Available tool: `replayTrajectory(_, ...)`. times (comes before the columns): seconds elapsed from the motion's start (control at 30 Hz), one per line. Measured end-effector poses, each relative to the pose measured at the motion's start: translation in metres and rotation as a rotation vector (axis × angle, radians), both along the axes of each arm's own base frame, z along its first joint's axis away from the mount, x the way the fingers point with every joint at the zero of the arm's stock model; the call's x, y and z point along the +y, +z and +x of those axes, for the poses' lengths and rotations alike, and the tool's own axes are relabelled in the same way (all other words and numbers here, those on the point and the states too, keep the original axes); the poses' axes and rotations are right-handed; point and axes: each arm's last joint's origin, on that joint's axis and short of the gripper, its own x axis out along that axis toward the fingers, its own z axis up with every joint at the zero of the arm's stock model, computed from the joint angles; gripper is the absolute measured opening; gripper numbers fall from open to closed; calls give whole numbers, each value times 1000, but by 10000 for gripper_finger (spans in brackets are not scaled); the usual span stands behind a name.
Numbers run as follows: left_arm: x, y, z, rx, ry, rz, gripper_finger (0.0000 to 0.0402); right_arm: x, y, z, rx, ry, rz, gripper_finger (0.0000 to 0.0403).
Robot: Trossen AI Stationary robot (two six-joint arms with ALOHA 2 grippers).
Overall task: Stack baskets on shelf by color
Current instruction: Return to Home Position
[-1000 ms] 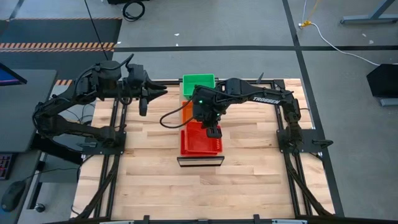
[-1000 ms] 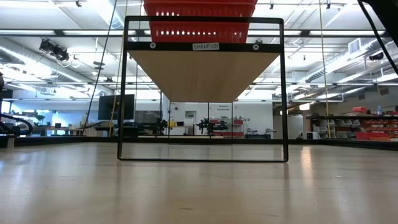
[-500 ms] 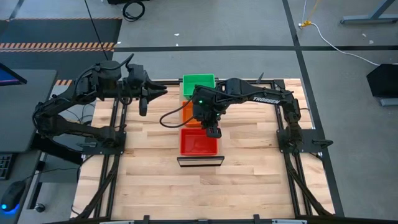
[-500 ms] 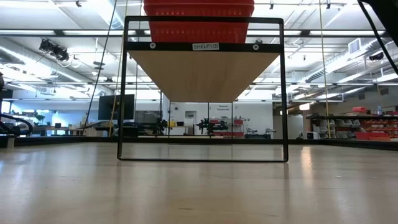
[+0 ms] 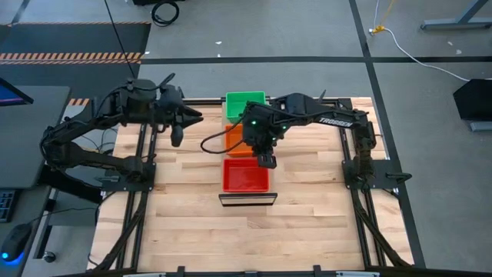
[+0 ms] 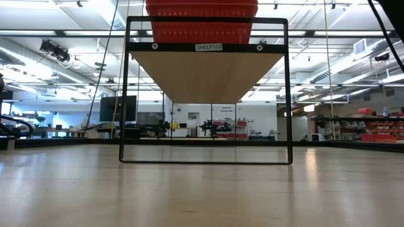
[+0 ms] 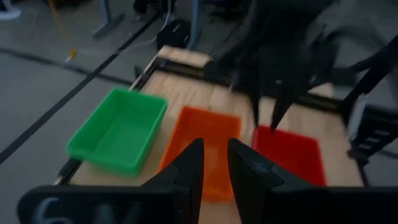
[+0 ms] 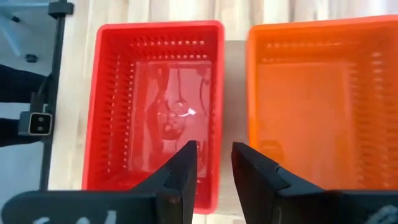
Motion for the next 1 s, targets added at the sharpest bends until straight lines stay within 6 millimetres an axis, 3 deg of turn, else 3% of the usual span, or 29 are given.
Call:
replayTrajectory(0.2,0,-11,-6,130,45,-9,77,-10,19,-17,-49,-61,-24,105)
replayTrajectory(0.5,-8,8,-32,-102,29,63,46,-33,72,-74,-221,-219,-29,105)
replayTrajectory(0.67,-14,-17,-54,-208,52,16,8,-37,99,-112,-317,-290,-54,105)
replayTrajectory(0.8,-17,-36,-68,-372,64,-17,7,-38,115,-141,-383,-331,-62,100)
replayTrajectory(1.0,-22,-52,-90,-500,62,-19,4,-38,133,-179,-470,-374,-74,44)
